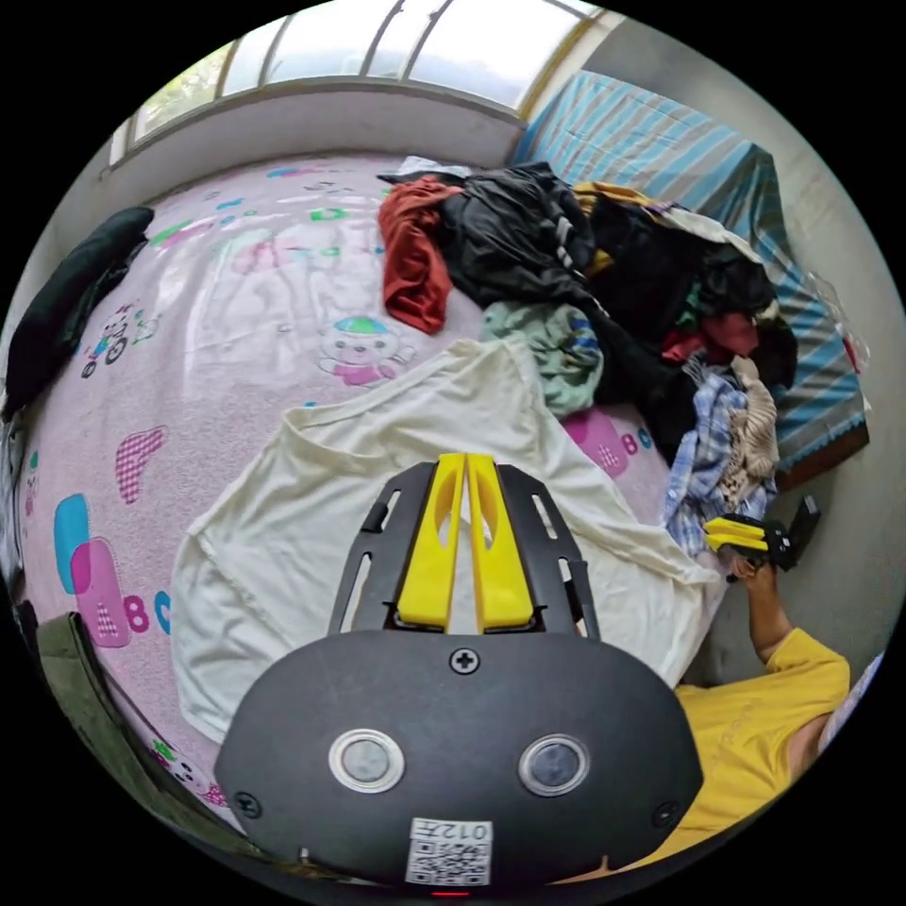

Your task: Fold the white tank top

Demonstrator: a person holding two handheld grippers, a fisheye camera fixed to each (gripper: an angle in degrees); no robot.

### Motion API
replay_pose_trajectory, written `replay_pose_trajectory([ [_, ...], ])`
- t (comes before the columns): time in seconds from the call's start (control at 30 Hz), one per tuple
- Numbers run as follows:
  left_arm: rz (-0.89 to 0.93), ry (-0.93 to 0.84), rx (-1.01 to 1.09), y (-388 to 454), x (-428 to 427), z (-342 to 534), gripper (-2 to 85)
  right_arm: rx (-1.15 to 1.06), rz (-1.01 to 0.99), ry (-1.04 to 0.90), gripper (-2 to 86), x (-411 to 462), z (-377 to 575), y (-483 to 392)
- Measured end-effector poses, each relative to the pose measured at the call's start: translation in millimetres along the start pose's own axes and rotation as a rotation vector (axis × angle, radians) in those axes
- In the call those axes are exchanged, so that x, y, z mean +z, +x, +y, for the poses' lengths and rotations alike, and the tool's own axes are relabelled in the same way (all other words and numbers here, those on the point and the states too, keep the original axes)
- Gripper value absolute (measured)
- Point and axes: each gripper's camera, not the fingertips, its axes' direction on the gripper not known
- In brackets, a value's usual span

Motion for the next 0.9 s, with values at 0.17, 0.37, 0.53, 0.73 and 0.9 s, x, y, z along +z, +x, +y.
replay_pose_trajectory([
  [0.17,0.008,-0.168,0.161,99,37,26,0.5,0.116,0.020,-0.027,6.7,-23,80,11],
  [0.37,0.109,-0.203,0.138,145,49,55,0.5,0.085,-0.079,0.118,8.7,-62,123,-1],
  [0.53,0.158,-0.202,0.074,149,47,70,0.5,-0.115,0.047,0.057,10.0,-51,141,-34],
  [0.73,0.237,-0.186,-0.043,126,41,94,0.5,-0.211,0.311,-0.025,4.8,-20,155,-59],
  [0.9,0.240,-0.163,-0.113,99,26,113,0.5,-0.218,0.281,0.051,3.1,-51,157,-76],
])
